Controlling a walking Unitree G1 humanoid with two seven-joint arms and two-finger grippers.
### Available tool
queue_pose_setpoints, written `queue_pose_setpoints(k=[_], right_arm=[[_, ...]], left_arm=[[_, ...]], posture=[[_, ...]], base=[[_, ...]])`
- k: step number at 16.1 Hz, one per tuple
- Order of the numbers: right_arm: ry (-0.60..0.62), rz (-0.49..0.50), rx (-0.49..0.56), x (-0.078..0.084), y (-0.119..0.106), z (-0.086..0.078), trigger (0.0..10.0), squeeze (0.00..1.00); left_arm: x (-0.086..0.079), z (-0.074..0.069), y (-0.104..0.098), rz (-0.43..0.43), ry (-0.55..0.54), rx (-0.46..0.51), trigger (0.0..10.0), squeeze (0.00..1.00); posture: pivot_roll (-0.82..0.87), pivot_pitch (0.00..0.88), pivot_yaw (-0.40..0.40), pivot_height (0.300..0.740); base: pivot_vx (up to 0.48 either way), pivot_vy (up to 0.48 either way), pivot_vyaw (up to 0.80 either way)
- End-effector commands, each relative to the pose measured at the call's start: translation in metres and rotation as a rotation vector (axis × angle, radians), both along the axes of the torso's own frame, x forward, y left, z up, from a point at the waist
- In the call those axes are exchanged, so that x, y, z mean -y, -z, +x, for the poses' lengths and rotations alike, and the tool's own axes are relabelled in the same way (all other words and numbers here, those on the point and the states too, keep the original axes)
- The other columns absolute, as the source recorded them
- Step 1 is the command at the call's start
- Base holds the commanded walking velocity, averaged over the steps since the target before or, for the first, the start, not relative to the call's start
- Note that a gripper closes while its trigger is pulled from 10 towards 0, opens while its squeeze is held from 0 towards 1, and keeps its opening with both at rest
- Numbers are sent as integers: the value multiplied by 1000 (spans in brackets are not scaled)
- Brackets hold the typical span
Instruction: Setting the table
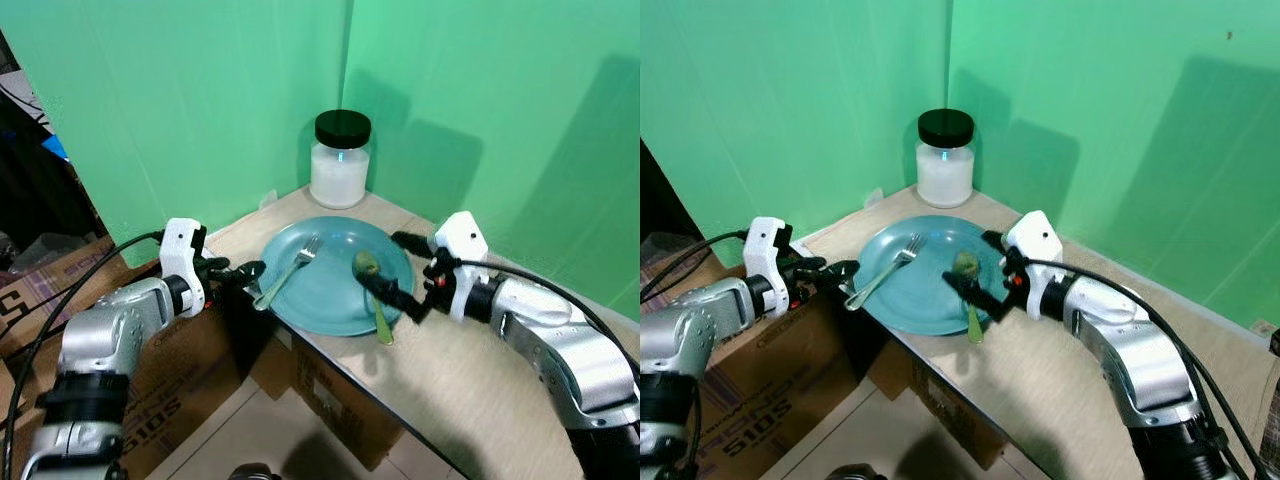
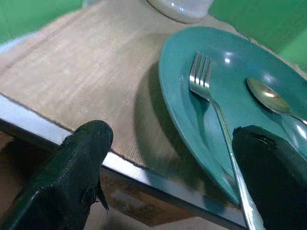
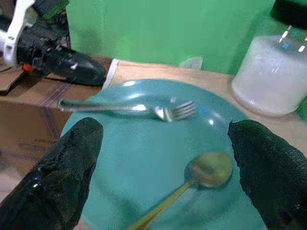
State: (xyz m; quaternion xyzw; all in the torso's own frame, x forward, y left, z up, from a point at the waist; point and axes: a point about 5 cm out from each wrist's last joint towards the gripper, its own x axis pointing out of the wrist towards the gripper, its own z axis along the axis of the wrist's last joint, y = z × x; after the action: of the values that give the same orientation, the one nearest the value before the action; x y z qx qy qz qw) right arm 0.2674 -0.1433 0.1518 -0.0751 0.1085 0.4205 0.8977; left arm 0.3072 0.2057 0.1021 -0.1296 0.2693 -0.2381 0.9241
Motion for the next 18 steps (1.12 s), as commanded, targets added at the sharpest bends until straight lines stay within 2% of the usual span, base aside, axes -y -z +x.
queue_pose_setpoints(k=[1,3,5,6,10,18], right_arm=[[-12,-4,13,0,-4,0,10000,0],[-22,-15,11,-1,-3,-2,10000,0],[-37,-15,5,-2,-2,-4,10000,0],[-47,-16,3,-3,-2,-6,10000,0],[-57,-21,-2,-2,-1,-7,10000,0],[-74,-20,-1,-3,-2,-8,10000,0]], left_arm=[[-2,4,-4,11,10,6,7098,0],[-7,9,-1,23,-5,-53,1529,0],[-8,13,-1,0,-11,-77,353,0],[-8,17,-2,-11,8,-85,0,0],[-2,23,-3,-44,71,-125,0,0],[1,33,-10,-127,76,-172,0,0]], posture=[[137,0,3,740],[137,0,6,740],[135,0,8,740],[130,0,11,740],[128,0,14,740],[128,0,23,740]], base=[[0,0,0],[0,0,0],[0,0,0],[0,0,0],[0,0,0],[0,0,0]])
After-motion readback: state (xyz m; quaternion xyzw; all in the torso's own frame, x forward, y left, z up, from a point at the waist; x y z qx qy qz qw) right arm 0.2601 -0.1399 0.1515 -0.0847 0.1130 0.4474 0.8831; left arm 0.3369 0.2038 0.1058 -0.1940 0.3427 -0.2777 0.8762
